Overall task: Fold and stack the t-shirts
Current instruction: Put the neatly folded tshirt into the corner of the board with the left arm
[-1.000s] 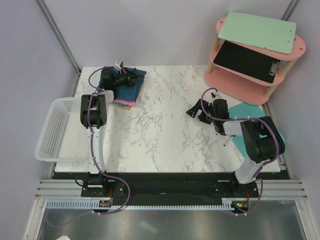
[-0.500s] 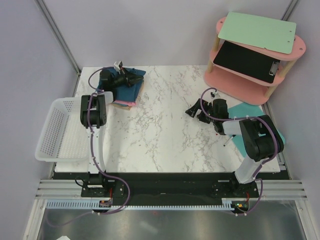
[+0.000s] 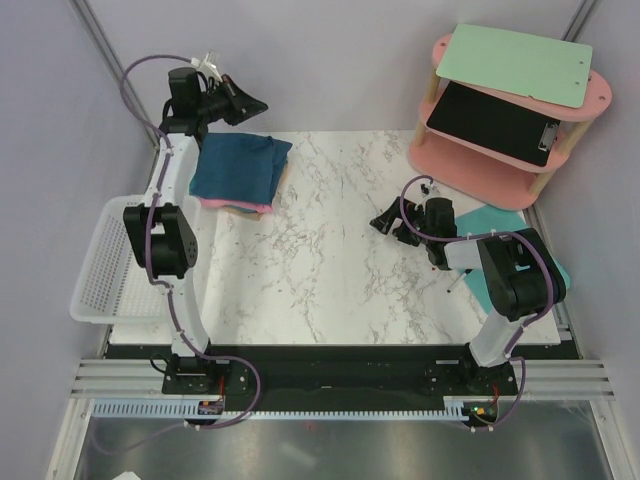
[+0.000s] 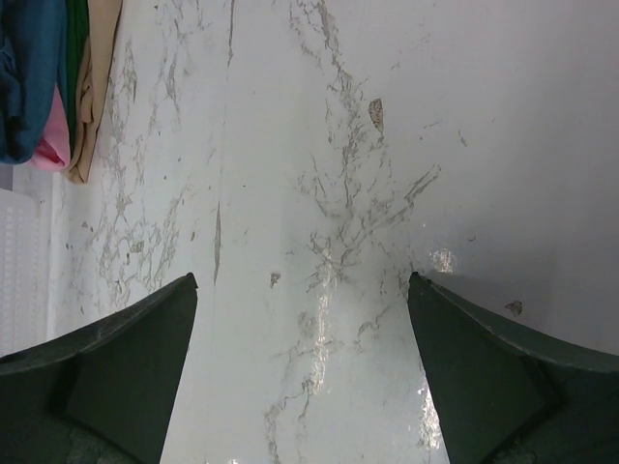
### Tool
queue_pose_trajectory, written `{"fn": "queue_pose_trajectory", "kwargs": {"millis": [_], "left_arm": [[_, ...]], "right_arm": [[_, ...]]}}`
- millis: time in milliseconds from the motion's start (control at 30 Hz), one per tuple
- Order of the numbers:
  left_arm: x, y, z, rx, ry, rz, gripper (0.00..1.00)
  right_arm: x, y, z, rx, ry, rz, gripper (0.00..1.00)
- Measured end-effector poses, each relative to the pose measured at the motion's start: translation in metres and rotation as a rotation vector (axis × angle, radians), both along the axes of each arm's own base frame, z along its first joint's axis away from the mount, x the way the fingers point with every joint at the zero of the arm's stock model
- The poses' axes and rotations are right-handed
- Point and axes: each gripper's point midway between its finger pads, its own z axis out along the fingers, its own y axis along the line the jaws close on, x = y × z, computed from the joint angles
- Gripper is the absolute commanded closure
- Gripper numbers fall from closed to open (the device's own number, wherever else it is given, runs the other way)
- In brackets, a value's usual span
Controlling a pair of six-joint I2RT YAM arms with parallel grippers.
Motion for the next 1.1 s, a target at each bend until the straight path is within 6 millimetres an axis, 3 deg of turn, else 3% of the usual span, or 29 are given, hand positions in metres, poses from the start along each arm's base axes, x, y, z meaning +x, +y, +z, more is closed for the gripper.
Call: {"fn": "queue_pose_trajectory", "kwargs": {"millis": [100, 200, 467, 667, 1100], "left_arm": [[-0.007, 0.006, 0.024, 0.167, -0.068, 0.102, 0.98], [-0.015, 0.007, 0.015, 0.337, -0.059, 0.175, 0.98], [-0.040, -0.012, -0.085, 0.774, 0.112, 0.186, 0.98], [-0.057, -0.028, -0.141, 0.934, 0.198, 0.122, 0.98], [-0.063, 0.000, -0.253, 1.120, 0.415, 0.080, 0.98]], "right_arm": [[0.001, 0.000, 0.000, 0.002, -0.002, 0.000, 0.02], [0.001, 0.000, 0.000, 0.003, -0.003, 0.000, 0.02], [0.003, 0.002, 0.000, 0.011, -0.012, 0.003, 0.02], [0.003, 0.002, 0.000, 0.012, -0.014, 0.004, 0.02], [0.003, 0.003, 0.001, 0.014, -0.018, 0.009, 0.02]]}}
